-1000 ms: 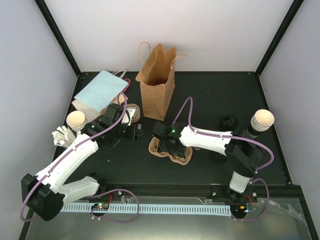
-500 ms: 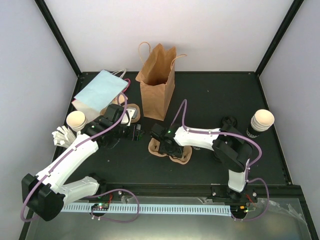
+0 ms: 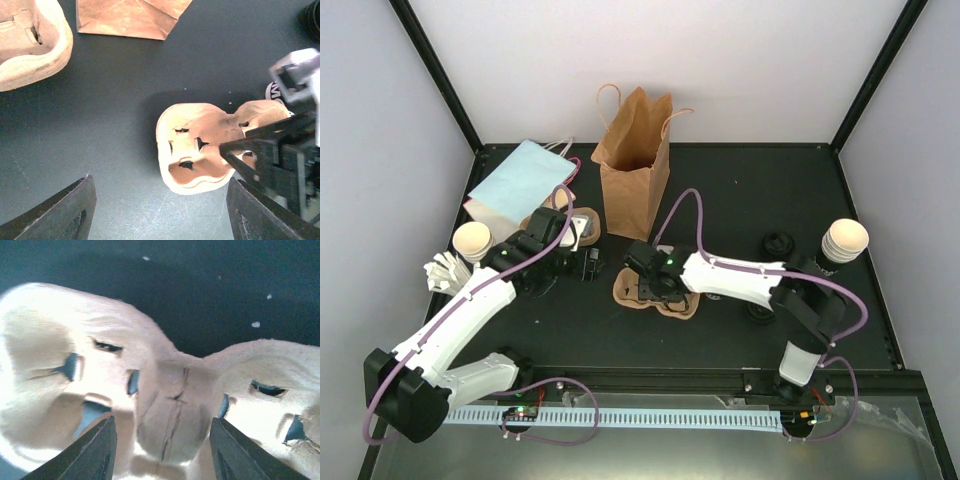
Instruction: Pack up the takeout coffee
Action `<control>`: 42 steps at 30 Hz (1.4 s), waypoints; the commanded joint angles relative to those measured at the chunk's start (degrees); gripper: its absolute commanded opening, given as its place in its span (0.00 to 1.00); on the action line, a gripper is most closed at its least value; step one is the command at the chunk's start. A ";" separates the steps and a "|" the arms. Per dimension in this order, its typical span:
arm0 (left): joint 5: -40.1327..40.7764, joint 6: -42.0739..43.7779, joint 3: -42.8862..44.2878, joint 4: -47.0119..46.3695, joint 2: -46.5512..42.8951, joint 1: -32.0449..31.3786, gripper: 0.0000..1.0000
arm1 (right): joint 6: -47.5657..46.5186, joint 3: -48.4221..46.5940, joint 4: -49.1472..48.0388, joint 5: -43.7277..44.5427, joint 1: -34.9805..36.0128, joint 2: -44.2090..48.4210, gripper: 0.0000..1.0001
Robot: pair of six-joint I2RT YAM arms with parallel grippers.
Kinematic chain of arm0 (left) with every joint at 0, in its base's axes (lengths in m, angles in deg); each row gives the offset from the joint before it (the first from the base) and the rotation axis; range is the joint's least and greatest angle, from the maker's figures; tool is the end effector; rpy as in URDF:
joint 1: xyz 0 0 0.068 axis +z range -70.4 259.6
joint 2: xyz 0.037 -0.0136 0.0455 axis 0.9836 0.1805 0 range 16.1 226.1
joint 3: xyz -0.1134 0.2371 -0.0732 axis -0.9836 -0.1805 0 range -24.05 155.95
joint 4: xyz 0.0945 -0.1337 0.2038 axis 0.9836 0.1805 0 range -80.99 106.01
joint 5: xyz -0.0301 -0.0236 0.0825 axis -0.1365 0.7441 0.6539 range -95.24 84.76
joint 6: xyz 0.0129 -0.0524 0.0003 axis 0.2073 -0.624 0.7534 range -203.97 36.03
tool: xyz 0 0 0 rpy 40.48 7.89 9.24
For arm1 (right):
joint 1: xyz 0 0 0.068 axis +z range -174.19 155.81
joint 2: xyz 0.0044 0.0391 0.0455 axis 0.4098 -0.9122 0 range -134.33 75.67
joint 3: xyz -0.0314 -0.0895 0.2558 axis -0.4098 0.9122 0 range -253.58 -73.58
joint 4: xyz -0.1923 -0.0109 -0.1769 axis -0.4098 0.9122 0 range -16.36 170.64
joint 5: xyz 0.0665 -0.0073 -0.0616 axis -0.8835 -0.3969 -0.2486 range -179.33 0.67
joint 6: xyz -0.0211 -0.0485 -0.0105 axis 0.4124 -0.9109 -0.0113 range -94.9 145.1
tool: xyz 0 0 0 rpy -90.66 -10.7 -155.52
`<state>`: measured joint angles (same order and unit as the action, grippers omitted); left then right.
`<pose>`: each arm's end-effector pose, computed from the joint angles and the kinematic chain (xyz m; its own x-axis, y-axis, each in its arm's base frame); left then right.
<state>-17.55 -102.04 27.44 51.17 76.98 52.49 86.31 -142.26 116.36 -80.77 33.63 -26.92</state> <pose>0.1841 -0.1027 0.2781 -0.8374 0.0884 -0.5395 0.3194 0.8800 -0.3516 0.1854 0.2848 0.1781 -0.9670 0.0906 -0.2383 0.0599 0.9893 0.1330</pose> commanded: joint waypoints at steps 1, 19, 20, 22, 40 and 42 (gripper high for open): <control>1.30 1.53 2.72 1.52 -0.16 1.01 0.74 | -8.63 3.85 -8.57 0.91 -0.17 6.94 0.53; 1.39 1.99 3.00 2.34 -0.58 2.04 0.74 | -0.27 -1.14 -0.07 -0.56 -1.04 -3.22 0.80; 1.30 1.99 2.93 2.38 -0.61 2.06 0.74 | 0.48 -1.45 0.79 -0.10 -1.04 -3.83 0.79; 1.25 2.06 2.84 2.37 -0.65 2.15 0.74 | 2.29 -2.23 2.73 0.57 -1.28 -5.06 0.75; 1.94 3.10 3.21 3.60 -2.20 3.51 0.74 | -3.89 5.73 -9.84 -2.14 -1.92 3.11 0.47; 2.07 3.28 3.55 4.00 -2.36 3.71 0.74 | -5.17 5.95 -10.02 -2.06 -1.93 4.16 0.45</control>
<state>-16.61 -100.12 28.22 53.59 75.95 55.40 84.51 -137.48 110.94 -82.89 31.99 -26.31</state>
